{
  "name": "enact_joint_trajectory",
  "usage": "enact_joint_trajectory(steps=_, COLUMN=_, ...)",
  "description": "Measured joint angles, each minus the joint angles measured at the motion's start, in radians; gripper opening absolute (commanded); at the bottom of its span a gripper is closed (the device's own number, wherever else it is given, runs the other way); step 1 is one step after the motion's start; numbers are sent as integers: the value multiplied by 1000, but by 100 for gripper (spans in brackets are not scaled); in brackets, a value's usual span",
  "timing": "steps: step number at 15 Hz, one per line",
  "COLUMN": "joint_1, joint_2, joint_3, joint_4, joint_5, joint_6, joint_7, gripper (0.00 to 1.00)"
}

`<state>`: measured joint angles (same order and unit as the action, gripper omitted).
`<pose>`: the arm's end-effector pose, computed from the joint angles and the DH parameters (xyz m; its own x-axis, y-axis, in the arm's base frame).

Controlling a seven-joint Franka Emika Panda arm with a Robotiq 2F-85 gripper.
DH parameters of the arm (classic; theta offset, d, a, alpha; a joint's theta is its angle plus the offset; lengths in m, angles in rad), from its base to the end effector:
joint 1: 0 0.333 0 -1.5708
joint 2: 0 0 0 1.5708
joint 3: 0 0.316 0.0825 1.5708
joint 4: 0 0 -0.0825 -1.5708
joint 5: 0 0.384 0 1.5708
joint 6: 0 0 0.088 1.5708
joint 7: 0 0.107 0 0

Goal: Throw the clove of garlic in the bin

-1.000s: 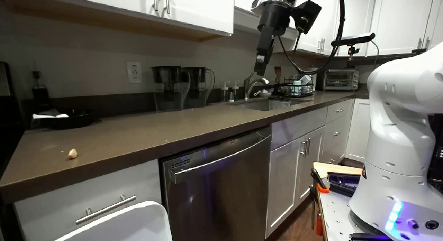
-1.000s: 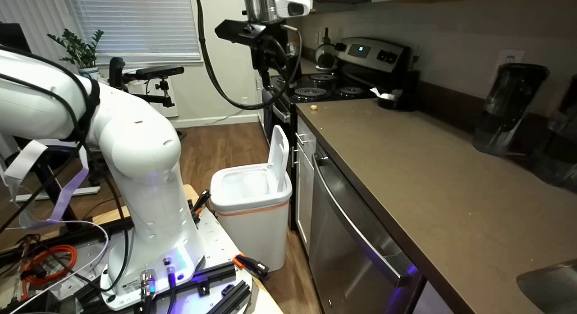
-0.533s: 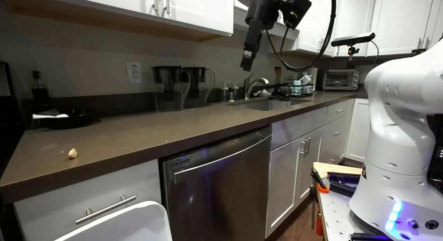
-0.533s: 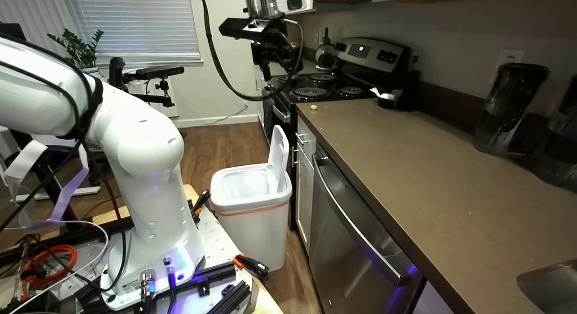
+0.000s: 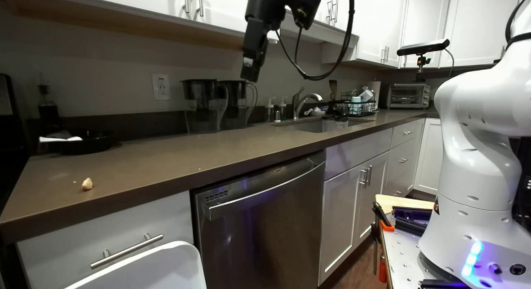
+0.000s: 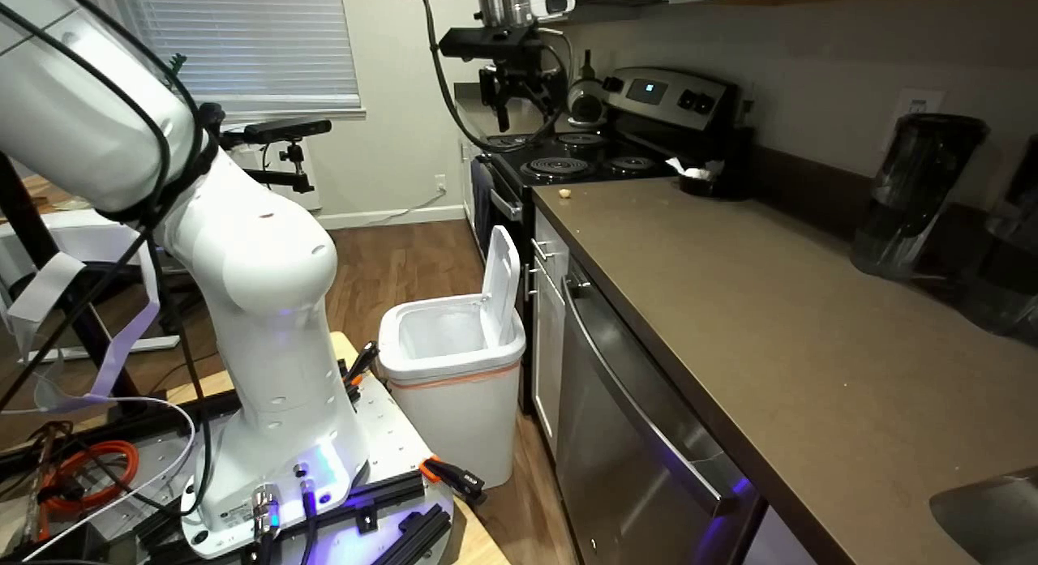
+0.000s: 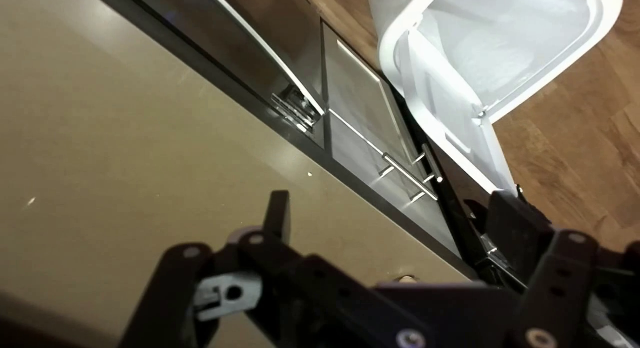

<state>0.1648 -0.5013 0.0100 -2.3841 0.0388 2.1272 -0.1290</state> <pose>0.4158 0.0756 0.5279 0.9303 0.2742 0.2438 0.2829 -0.9592 -0.0008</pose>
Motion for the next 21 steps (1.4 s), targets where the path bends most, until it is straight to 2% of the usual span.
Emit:
enact_joint_trajectory(steps=5, joint_1=0, joint_2=272, joint_3=31, joint_4=220, joint_5=-2, joint_6=0, joint_7=-27, gripper=100)
enact_joint_trajectory(steps=9, joint_1=0, joint_2=440, joint_3=69, joint_4=373, joint_5=-8, joint_6=-5, joint_7=-48, gripper=100)
enact_joint_trajectory(steps=21, joint_1=-3, joint_2=487, joint_3=90, joint_4=404, joint_5=-8, joint_6=-3, joint_7=-49, gripper=100)
